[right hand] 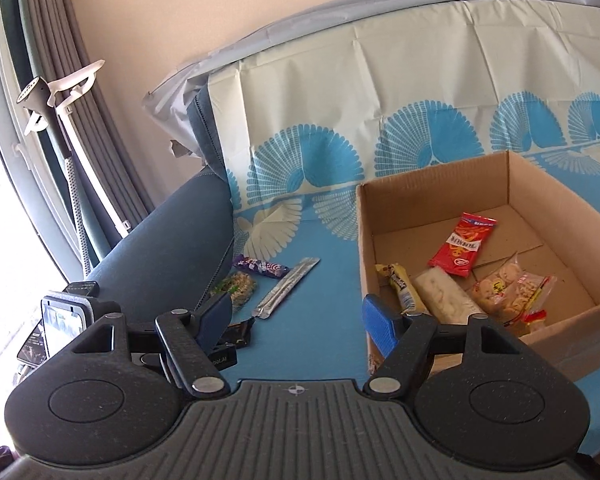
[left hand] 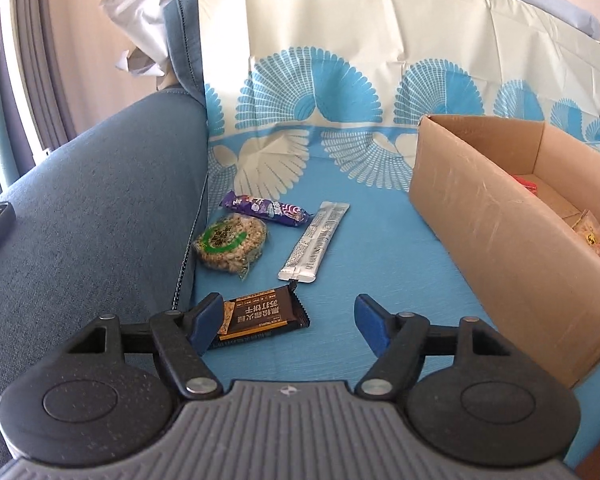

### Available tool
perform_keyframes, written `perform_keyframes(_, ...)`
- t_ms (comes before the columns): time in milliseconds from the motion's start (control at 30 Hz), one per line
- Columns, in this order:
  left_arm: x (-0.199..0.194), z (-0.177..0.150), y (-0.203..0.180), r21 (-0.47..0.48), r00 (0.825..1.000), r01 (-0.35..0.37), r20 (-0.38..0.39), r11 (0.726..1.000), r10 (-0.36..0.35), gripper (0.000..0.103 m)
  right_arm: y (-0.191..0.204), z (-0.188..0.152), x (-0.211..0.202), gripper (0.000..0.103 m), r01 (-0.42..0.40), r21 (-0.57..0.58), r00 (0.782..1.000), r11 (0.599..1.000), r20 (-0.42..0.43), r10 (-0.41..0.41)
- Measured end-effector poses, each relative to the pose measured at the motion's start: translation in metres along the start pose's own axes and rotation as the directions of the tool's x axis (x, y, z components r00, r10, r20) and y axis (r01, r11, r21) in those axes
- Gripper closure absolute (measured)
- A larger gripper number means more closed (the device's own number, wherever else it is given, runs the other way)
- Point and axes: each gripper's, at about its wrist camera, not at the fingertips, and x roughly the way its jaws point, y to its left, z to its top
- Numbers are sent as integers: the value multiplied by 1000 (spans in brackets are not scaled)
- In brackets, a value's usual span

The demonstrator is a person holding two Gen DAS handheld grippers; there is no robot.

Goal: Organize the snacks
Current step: 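Grasp the silver stick pack with the right tool while the left tool holds the biscuit bar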

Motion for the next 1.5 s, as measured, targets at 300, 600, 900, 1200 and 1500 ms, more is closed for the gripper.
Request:
perform_keyframes(300,26,5,22,-182,999,-29,-33,983,24,26,0,-19,22,53,-71,-102,996,992,38,75)
perform_keyframes(600,57,8,23,-155,992,-98,-94,983,84,26,5,0,67,63,-96,-45,995,994,-5,96)
perform_keyframes(900,50,3,34,-222,999,-25,-33,975,18,23,27,44,226,60,-21,39,965,999,-259,30)
perform_keyframes(1200,44,1,37,-256,1000,7,21,967,-1,23,22,28,357,45,59,-23,877,998,-477,-63)
perform_keyframes(1500,43,-2,44,-281,998,49,39,958,-40,23,49,14,375,59,77,-261,869,962,-456,-193)
